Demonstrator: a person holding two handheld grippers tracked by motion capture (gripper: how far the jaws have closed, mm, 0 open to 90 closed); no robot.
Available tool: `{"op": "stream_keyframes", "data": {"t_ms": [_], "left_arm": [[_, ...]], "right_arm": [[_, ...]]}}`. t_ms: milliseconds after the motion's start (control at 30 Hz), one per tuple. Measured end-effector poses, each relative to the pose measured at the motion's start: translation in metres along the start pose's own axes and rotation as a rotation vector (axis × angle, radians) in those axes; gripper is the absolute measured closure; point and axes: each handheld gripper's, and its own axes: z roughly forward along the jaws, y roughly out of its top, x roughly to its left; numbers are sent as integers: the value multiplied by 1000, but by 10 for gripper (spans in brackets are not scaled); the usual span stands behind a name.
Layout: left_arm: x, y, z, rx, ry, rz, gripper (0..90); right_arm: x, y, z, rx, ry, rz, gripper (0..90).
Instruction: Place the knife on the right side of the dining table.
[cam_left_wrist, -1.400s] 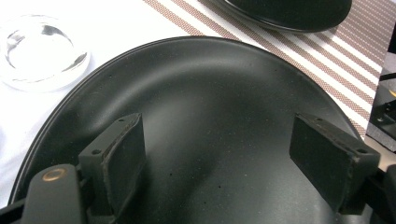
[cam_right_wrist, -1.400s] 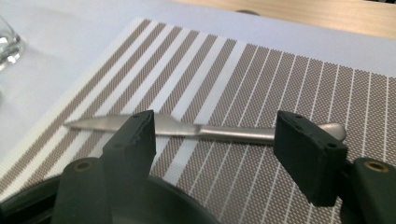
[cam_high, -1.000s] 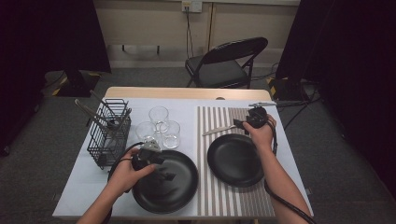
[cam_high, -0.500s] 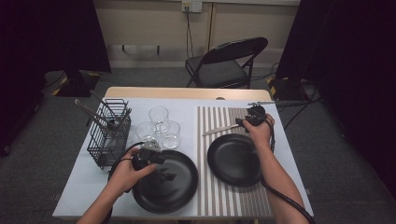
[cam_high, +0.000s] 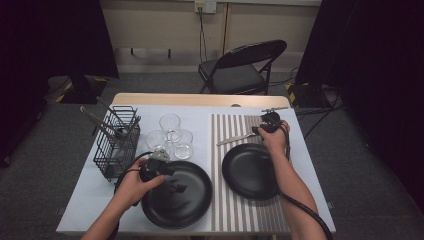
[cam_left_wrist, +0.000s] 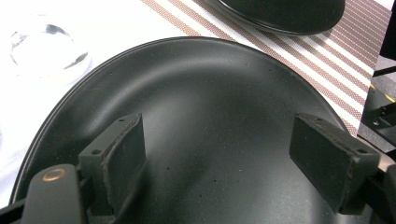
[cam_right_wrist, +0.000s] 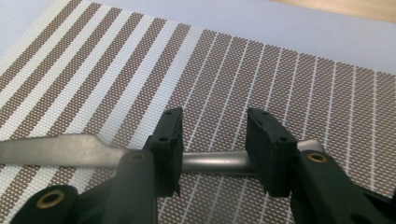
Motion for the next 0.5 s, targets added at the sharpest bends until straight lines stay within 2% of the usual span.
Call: {"op": "stream_keyframes", "data": {"t_ms": [67,100,267,500], "left_arm": [[0,0,1,6,10,2,180],[0,0,1,5,2,1,180],[-1,2,1,-6,-3,-1,180],[0,1,2,8,9,-2,180]], "right_arm": [[0,1,1,2,-2,-4,588],[0,2,1,11,2,10,599],[-1,5,4,31,12,11,624],[-2,7,9,55,5,-21,639]]}}
